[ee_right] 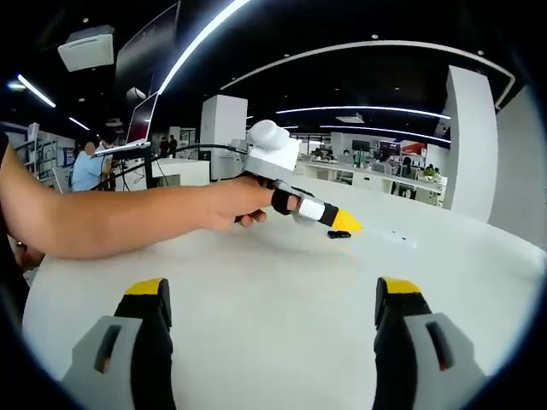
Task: Snap the two parts of the plastic buckle together until the buckle closes and remains connected.
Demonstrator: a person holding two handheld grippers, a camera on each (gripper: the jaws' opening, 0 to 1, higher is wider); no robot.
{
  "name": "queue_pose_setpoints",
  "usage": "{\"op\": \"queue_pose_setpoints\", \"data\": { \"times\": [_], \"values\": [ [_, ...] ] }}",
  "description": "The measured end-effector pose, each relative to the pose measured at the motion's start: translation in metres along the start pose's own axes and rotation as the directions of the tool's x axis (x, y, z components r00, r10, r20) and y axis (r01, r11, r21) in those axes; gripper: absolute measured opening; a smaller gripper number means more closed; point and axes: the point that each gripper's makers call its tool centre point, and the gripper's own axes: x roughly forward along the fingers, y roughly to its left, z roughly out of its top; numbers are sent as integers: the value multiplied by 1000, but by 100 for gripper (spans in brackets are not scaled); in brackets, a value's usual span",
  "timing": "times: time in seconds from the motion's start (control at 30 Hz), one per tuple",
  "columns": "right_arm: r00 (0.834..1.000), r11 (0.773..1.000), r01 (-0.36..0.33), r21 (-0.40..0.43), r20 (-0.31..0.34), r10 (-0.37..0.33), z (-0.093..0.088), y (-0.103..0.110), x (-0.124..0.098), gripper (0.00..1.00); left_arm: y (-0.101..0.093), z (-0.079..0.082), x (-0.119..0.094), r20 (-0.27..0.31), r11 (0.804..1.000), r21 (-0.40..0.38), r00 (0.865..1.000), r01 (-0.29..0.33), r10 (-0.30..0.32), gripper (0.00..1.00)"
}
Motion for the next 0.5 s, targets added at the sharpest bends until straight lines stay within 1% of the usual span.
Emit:
{"op": "queue_pose_setpoints", "data": {
  "times": [0.13, 0.2, 0.3, 0.43, 0.47, 0.5],
  "values": [
    [1000, 1000, 13, 2, 4, -13, 1, -4, 0, 100, -2, 4, -6, 16, 1000, -10, 1000, 5, -4, 99],
    [1000, 1000, 9, 6, -2, -9, -1, -3, 0, 100, -3, 7, -8, 25, 1000, -18, 1000, 0, 0, 99],
    [1000, 1000, 5, -1, -8, -5, -2, -3, 1, 100, -9, 12, -13, 36, 1000, -22, 999, 10, -9, 99],
    [1000, 1000, 19, -16, 4, -19, 2, -10, -2, 100, -12, 17, -20, 53, 1000, 2, 999, 4, -4, 99],
    [1000, 1000, 25, -16, 7, -25, 3, -12, -2, 100, -14, 20, -23, 85, 1000, 13, 996, 3, -5, 99],
    [1000, 1000, 27, -15, 8, -27, 3, -14, -3, 100, -15, 17, -24, 79, 1000, 22, 997, 1, -2, 99]
  ]
}}
